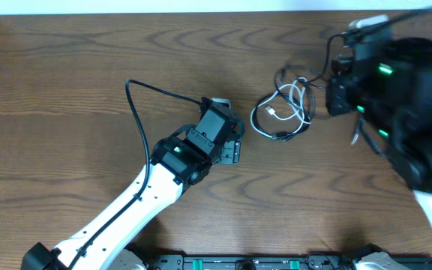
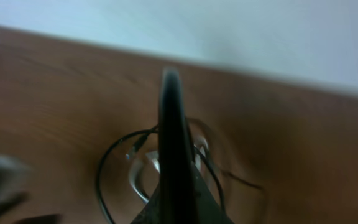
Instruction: Untangle cables
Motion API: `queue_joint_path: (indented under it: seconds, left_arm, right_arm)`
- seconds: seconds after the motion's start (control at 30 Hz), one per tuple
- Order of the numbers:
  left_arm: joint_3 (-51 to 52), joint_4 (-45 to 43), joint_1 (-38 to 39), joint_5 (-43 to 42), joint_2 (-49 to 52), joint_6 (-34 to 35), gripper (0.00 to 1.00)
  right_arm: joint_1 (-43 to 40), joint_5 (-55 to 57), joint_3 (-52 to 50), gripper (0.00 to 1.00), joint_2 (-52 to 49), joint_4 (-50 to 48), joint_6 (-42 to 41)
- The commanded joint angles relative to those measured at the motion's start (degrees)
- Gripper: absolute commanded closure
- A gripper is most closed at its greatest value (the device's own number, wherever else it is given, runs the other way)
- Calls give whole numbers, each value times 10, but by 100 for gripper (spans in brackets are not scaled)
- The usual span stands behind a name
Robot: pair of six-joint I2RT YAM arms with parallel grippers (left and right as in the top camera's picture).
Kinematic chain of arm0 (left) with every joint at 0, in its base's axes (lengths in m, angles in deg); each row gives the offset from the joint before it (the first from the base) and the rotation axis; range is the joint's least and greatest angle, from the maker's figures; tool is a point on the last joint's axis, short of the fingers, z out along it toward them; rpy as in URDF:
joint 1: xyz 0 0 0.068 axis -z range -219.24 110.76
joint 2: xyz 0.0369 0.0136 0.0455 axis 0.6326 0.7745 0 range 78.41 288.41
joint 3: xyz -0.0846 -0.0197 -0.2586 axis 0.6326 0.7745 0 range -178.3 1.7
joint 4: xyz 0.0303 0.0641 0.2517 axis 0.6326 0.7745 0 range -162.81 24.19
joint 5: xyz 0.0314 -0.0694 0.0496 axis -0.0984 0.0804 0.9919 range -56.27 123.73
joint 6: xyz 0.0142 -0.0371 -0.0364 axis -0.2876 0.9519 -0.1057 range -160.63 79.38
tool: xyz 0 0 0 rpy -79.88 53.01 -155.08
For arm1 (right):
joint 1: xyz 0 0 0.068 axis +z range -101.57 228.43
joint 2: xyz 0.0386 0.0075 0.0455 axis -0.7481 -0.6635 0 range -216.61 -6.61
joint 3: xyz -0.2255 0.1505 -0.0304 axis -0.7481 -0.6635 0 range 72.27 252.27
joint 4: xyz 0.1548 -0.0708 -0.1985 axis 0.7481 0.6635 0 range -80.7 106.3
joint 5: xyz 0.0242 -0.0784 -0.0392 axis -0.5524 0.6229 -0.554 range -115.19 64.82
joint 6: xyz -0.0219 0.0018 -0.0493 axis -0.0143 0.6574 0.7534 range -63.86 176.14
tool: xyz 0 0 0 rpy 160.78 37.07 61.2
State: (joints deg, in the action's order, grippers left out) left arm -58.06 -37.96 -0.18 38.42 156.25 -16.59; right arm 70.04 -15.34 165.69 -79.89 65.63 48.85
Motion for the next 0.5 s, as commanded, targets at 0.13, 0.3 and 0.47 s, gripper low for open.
queue_joint_path:
  seconds: [0.13,0.3,0.47]
  left_arm:
    - [-4,0,-2,9,0,2,24]
    - [-4,0,-2,9,0,2,24]
    - [-4,0,-2,9,0,3,24]
  right_arm:
    - [-2,-5,-80,69,-59,5,-40]
    - [-4,30,-85,1,-104,3,-45]
    - [-16,110,-85,1,-160,-7,-124]
